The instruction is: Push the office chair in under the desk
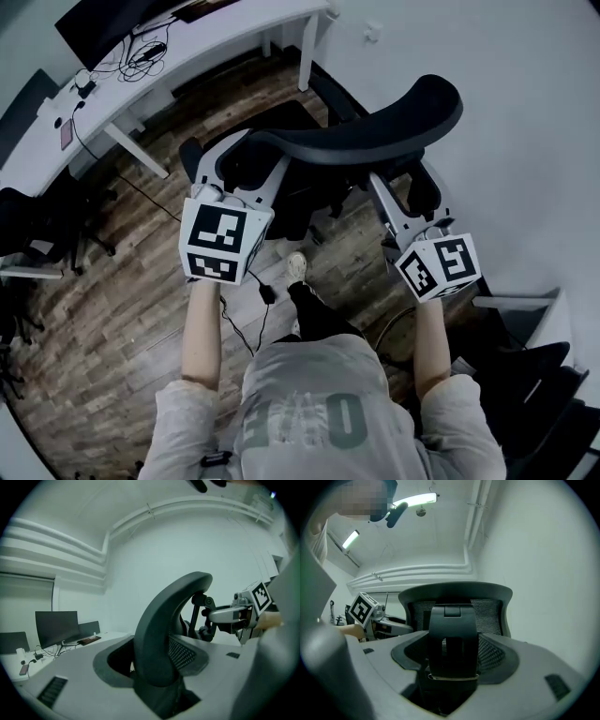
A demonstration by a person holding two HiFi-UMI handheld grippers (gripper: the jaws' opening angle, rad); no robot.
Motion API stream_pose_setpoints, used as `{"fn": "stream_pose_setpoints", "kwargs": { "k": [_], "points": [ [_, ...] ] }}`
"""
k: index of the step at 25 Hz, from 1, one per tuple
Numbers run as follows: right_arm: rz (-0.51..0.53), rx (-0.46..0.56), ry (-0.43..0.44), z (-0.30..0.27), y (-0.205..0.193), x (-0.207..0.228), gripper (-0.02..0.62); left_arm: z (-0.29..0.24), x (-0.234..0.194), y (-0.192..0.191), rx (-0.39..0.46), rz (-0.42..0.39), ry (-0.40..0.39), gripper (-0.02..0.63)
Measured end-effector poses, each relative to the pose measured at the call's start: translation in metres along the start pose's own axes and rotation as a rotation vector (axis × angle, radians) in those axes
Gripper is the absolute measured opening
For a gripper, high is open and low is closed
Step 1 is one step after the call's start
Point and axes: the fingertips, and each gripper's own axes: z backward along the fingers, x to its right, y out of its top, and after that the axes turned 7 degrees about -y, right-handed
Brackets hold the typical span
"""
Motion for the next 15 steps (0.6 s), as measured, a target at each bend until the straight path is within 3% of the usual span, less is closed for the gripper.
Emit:
{"fn": "stream_pose_setpoints", "kwargs": {
  "k": [15],
  "points": [
    [-0.015,-0.002,0.078,-0.228,-0.005,0.002,0.296,-0.099,-0.193,-0.007,-0.032,0.028,0.091,0.235]
  ]
}}
